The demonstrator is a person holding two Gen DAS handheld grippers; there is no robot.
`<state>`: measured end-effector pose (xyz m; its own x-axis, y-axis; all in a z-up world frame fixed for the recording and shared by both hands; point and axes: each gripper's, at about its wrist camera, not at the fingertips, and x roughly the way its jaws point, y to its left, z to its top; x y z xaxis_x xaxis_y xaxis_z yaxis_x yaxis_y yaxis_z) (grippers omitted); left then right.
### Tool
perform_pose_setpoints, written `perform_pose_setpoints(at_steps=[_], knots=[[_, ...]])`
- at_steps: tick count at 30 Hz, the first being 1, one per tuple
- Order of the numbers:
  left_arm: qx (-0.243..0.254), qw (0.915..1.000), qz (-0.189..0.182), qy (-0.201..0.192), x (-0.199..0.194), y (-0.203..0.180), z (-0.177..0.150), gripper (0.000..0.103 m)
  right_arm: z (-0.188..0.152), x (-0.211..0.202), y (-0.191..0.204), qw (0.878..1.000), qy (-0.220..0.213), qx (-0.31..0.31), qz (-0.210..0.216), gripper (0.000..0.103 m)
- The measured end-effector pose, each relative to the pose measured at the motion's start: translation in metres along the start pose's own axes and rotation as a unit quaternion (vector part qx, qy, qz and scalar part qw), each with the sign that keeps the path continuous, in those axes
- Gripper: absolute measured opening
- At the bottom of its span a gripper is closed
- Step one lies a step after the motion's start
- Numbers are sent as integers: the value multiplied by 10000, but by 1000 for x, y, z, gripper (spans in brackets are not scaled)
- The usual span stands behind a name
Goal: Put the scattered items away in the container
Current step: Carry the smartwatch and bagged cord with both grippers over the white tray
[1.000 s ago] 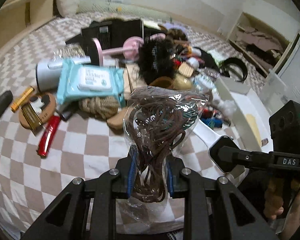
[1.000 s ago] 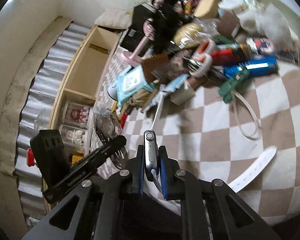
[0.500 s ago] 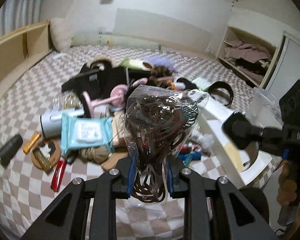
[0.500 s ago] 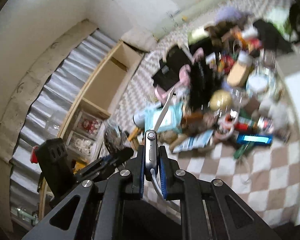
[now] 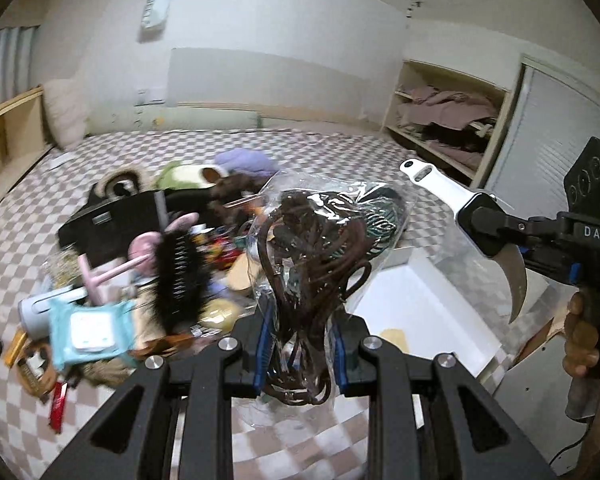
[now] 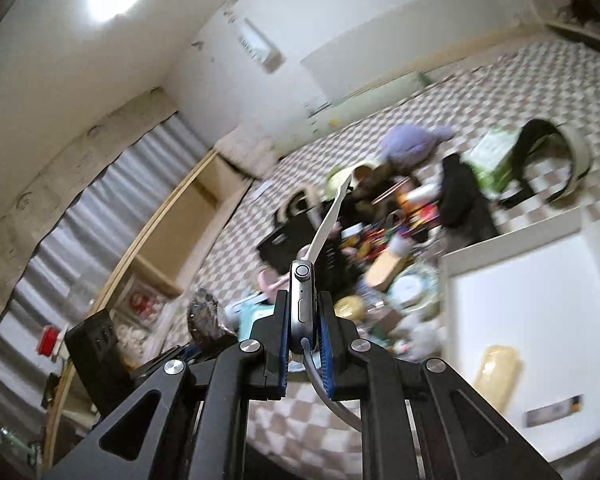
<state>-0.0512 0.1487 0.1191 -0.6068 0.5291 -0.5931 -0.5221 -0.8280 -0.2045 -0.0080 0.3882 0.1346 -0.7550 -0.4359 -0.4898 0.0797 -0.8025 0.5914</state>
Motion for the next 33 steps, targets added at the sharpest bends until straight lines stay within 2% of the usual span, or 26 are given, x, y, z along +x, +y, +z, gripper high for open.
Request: perform_pose_setpoints(at_steps=[9, 19, 25, 33], knots=[[282, 9984, -468, 136, 41, -70, 16, 25, 12, -40, -54, 9985, -275, 258, -390, 15], [366, 9949, -812, 478, 104, -123, 22, 25, 18, -49, -111, 9953, -321, 579, -711, 15], [271, 9918, -901, 863, 160, -139, 19, 25, 22, -32, -147, 9931, -189, 804, -837, 15], [255, 9877, -684, 1385, 228, -135, 6, 25, 15, 25, -192, 9900, 277, 1092, -851, 15]])
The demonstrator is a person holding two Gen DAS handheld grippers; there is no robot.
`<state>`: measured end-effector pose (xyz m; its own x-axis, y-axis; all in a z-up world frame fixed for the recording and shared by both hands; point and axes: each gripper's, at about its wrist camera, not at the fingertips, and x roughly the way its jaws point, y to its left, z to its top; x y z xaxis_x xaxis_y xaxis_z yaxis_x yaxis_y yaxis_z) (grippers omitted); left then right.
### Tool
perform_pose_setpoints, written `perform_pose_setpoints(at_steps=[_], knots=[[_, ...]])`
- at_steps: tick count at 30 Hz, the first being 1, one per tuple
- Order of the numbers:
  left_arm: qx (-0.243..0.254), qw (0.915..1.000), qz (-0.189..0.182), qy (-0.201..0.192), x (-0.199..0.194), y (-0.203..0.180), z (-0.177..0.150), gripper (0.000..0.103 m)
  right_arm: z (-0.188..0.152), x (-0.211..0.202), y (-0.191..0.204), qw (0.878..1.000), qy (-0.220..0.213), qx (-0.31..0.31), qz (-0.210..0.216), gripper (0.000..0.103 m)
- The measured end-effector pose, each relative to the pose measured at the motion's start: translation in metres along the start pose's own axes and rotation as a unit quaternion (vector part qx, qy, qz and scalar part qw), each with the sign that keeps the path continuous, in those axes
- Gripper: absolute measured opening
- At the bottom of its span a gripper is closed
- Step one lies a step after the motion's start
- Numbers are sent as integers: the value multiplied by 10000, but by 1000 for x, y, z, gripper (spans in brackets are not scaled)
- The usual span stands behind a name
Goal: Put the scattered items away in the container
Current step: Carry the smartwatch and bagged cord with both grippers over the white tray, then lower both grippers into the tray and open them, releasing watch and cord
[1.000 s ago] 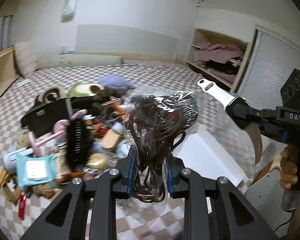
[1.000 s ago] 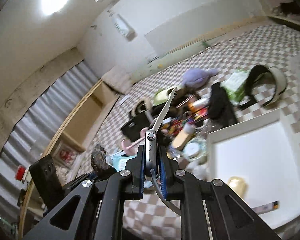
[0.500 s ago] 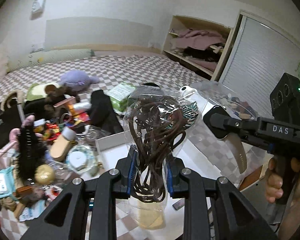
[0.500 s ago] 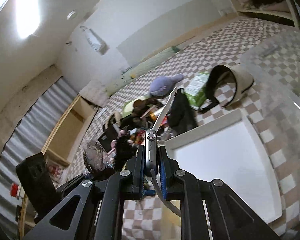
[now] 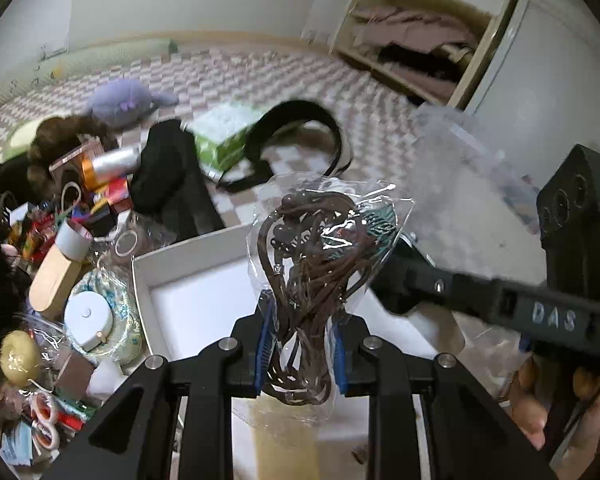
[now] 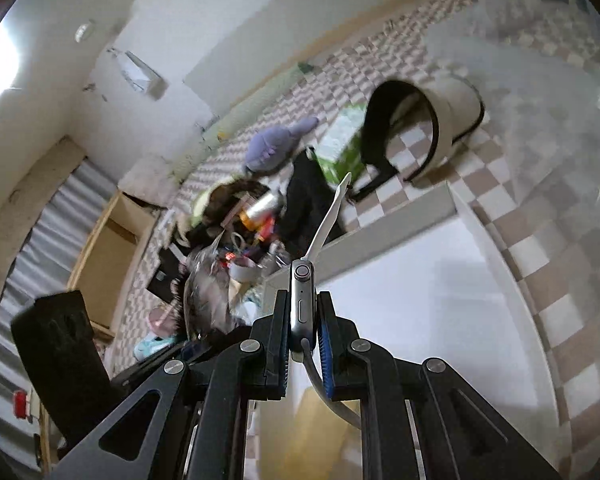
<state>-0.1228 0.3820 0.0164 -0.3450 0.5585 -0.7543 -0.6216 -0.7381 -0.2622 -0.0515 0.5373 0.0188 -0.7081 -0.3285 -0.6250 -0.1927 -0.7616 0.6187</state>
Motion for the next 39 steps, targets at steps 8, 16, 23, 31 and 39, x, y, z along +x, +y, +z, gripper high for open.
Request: perform_pose_setpoints(at_steps=[8, 16, 23, 31, 39], knots=[[-41, 9981, 423, 453, 49, 22, -11, 25, -13, 48, -30, 9985, 469, 265, 13, 15], [-24, 9966, 471, 672, 72, 26, -17, 25, -15, 61, -50, 9974, 567, 452, 1, 15], [-32, 9955, 471, 821, 84, 23, -19, 46, -14, 62, -68, 9957, 573, 679, -271, 15], [-115, 9959, 480, 753, 79, 24, -20, 73, -11, 61, -81, 9916, 592, 763, -859, 15], [-86, 9959, 468, 774, 74, 24, -23, 74, -11, 47, -63, 9908, 434, 248, -1259, 15]])
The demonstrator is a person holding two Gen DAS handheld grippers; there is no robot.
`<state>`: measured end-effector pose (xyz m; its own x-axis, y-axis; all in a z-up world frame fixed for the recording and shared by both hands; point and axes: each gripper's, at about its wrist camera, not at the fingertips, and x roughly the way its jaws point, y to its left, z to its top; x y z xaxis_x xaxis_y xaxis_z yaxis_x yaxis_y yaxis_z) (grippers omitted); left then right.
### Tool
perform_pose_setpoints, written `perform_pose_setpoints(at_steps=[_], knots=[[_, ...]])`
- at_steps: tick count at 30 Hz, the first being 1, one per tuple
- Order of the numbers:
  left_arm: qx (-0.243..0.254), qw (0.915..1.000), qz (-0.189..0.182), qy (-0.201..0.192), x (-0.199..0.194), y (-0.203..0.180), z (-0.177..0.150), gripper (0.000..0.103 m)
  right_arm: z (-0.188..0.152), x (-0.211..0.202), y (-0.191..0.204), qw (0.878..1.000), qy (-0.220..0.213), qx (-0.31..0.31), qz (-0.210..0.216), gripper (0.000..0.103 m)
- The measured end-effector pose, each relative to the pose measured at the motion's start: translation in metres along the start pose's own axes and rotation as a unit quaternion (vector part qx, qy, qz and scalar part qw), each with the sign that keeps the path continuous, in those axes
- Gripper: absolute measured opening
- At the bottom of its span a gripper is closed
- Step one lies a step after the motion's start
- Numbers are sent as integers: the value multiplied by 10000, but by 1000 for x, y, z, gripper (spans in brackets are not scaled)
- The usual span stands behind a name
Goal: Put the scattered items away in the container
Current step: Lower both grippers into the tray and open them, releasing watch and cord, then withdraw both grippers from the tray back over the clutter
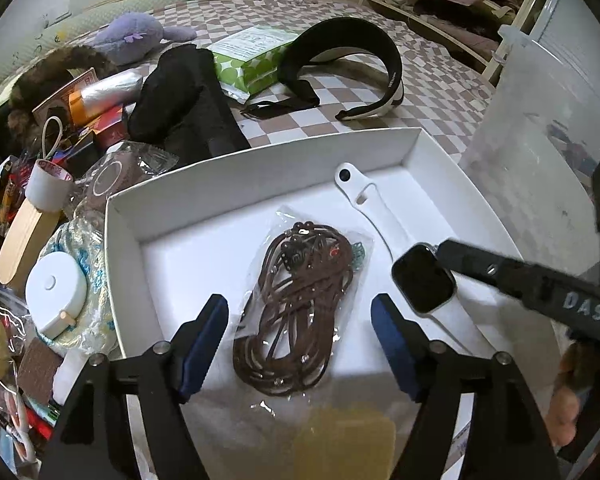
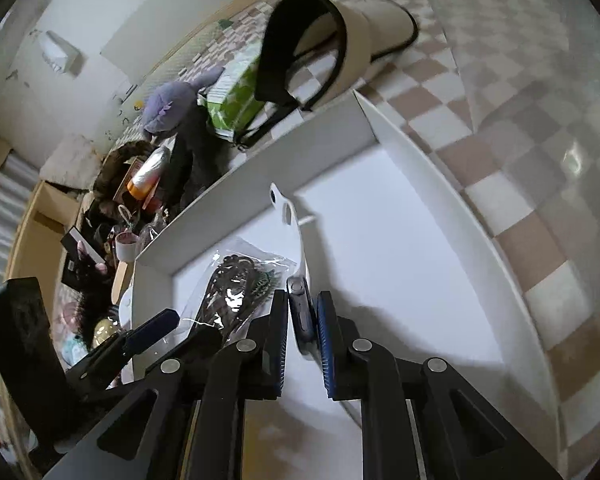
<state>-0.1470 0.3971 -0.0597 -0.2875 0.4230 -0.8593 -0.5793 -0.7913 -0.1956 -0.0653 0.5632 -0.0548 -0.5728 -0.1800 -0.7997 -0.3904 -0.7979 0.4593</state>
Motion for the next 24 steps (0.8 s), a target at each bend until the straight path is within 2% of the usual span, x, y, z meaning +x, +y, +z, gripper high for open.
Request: perform_pose_setpoints(at_steps=[4, 6, 7, 8, 9, 10, 13, 17, 20, 22, 24], knots=[[38, 10000, -13, -12, -4, -2, -3, 75, 1, -16, 16, 9993, -181, -314, -75, 15], [72, 10000, -3, -33, -7, -3, -5, 80, 0, -20, 22, 9987, -241, -427, -132, 17], [89, 9999, 5, -53, -8, -4, -6, 85, -1, -22, 25, 9981, -286, -511, -202, 22], [97, 9999, 21, -83, -10, -4, -6, 89, -3, -23, 28, 9973, -343, -578, -309, 48], [104, 9999, 38, -113, -12, -4, -7, 91, -4, -24, 30, 9964, -420, -613, -396, 83], [110, 9998, 41, -141, -15, -4, -8, 94, -7, -27, 32, 9952, -564, -651, -470, 88], [124, 9997, 59, -194, -21, -2, -10, 97, -10, -30, 32, 9949, -645, -658, -410, 88], [119, 9997, 83, -219, -27, 0, -14, 100, -13, -32, 25, 9976, -634, -261, -119, 88], [193, 9994, 42, -300, -33, 1, -19, 101, -16, -35, 24, 9977, -663, -126, -61, 89], [273, 9990, 144, -335, -36, 0, -22, 102, -20, -37, 24, 9973, -726, -78, -82, 89], [345, 9984, 212, -383, -39, -1, -25, 102, -23, -39, 24, 9969, -778, -43, -128, 95]])
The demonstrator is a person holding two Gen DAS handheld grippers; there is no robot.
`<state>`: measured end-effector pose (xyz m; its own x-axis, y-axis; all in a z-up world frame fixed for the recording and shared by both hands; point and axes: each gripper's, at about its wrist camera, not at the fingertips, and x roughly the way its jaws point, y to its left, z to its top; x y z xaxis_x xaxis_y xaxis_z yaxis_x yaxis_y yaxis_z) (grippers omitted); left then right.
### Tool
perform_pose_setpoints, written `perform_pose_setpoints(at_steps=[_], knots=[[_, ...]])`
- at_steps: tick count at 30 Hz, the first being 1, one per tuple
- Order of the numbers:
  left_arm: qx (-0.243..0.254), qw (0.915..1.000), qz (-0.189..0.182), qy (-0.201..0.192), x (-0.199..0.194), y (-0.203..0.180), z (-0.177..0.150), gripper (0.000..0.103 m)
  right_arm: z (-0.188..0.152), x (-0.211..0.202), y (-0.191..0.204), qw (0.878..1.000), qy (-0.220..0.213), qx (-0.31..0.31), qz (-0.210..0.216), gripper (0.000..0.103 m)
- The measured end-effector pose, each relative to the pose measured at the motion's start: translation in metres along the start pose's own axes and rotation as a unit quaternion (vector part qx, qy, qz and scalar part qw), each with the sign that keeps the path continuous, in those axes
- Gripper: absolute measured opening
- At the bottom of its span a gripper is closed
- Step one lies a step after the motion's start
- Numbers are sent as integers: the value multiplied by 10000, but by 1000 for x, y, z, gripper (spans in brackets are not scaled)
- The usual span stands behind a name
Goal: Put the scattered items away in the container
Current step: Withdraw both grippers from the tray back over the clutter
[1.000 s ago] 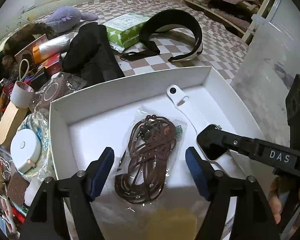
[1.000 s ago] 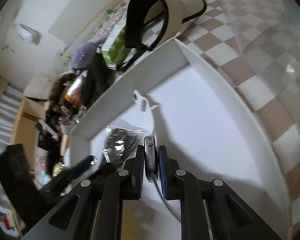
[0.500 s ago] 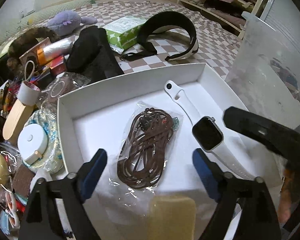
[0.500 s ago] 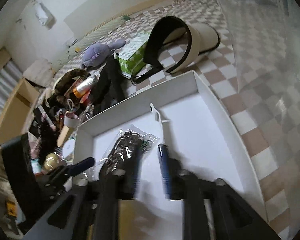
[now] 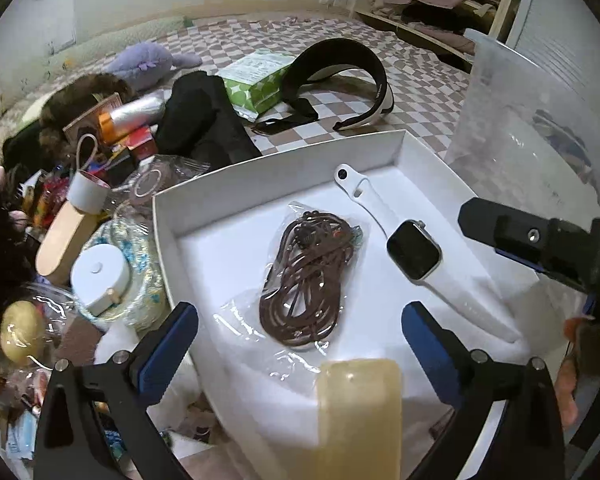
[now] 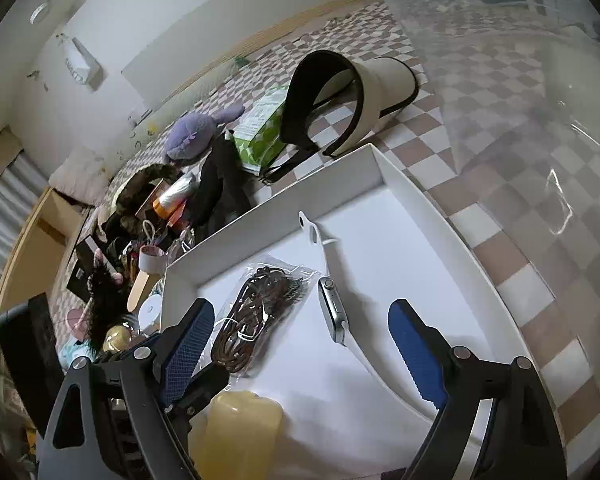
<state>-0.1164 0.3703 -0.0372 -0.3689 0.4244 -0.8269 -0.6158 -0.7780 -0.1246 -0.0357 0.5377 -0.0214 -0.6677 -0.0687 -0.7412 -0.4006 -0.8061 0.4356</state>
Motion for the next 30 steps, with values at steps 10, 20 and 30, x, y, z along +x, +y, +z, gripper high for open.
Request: perform_pose_setpoints(at_steps=[10, 20, 30], knots=[[-64, 9988, -112, -477, -33, 5, -9, 102, -12, -16, 4, 9996, -216, -20, -172, 103], [-177, 9940, -476, -973, -88, 13, -15, 102, -23, -58, 31, 9965, -768, -338, -50, 103], [-321, 9844, -434, -1673, -153, 42, -29, 102, -38, -88, 75, 9948, -885, -382, 320, 103]])
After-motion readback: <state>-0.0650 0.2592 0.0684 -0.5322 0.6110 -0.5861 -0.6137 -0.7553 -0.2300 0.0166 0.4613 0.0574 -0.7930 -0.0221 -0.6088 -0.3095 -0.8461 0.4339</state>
